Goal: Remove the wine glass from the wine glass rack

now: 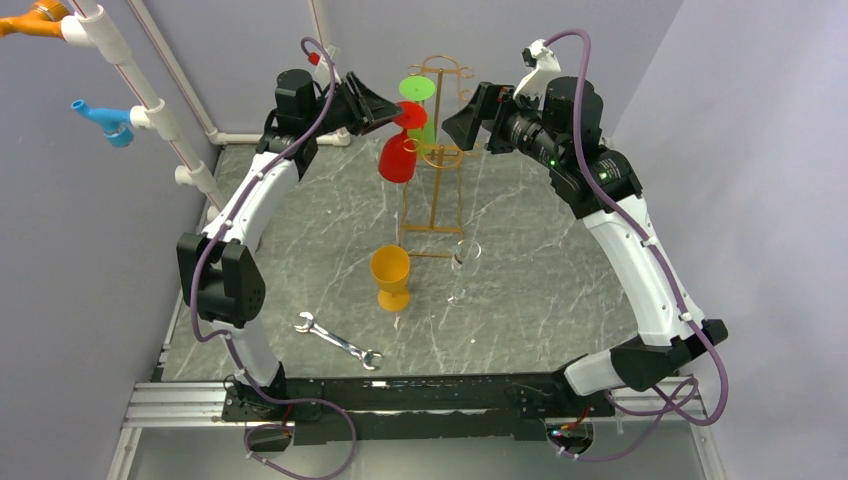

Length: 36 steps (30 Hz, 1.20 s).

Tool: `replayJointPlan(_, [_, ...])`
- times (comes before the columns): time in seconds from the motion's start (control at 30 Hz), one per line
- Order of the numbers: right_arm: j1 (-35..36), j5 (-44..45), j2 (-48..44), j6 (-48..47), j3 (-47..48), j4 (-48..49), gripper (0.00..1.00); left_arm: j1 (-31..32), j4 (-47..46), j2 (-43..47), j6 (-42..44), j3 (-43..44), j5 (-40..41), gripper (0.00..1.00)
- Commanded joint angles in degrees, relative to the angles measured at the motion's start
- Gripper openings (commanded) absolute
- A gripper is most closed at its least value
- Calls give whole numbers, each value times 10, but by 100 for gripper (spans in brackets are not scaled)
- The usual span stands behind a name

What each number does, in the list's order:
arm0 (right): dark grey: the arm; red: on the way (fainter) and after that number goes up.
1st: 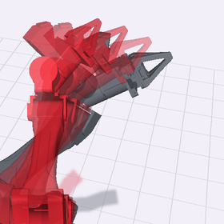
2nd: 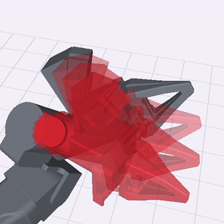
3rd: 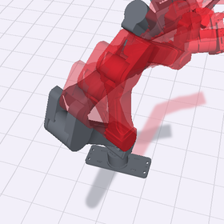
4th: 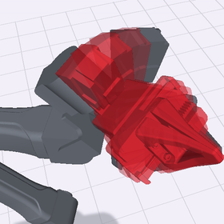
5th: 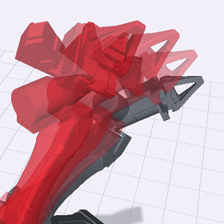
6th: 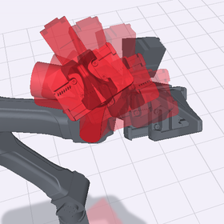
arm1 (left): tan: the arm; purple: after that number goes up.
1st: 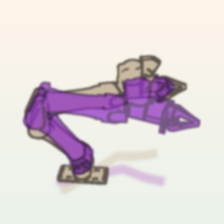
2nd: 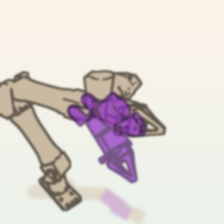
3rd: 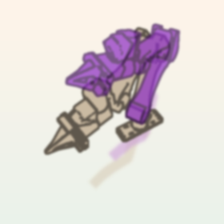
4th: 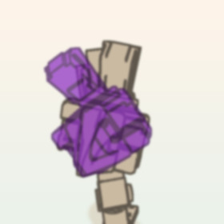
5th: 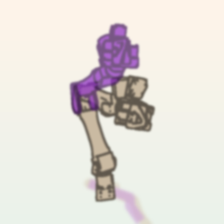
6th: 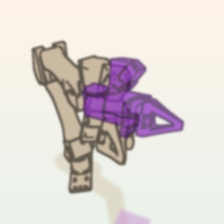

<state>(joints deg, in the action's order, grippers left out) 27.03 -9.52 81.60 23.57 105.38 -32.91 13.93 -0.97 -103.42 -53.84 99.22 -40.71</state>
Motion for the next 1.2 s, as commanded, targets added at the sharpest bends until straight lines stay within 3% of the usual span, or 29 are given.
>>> replayJointPlan(0.0, [-3,-5,-15,-3,8,24,100,-1,-7,12,-2,19,-6,41])
replayJointPlan(0.6, [-4,-5,-20,-3,3,27,100,-2,19,5,-16,43,-4,19])
replayJointPlan(1.17, [-5,-7,-23,-3,1,28,100,-6,45,3,-61,60,2,13])
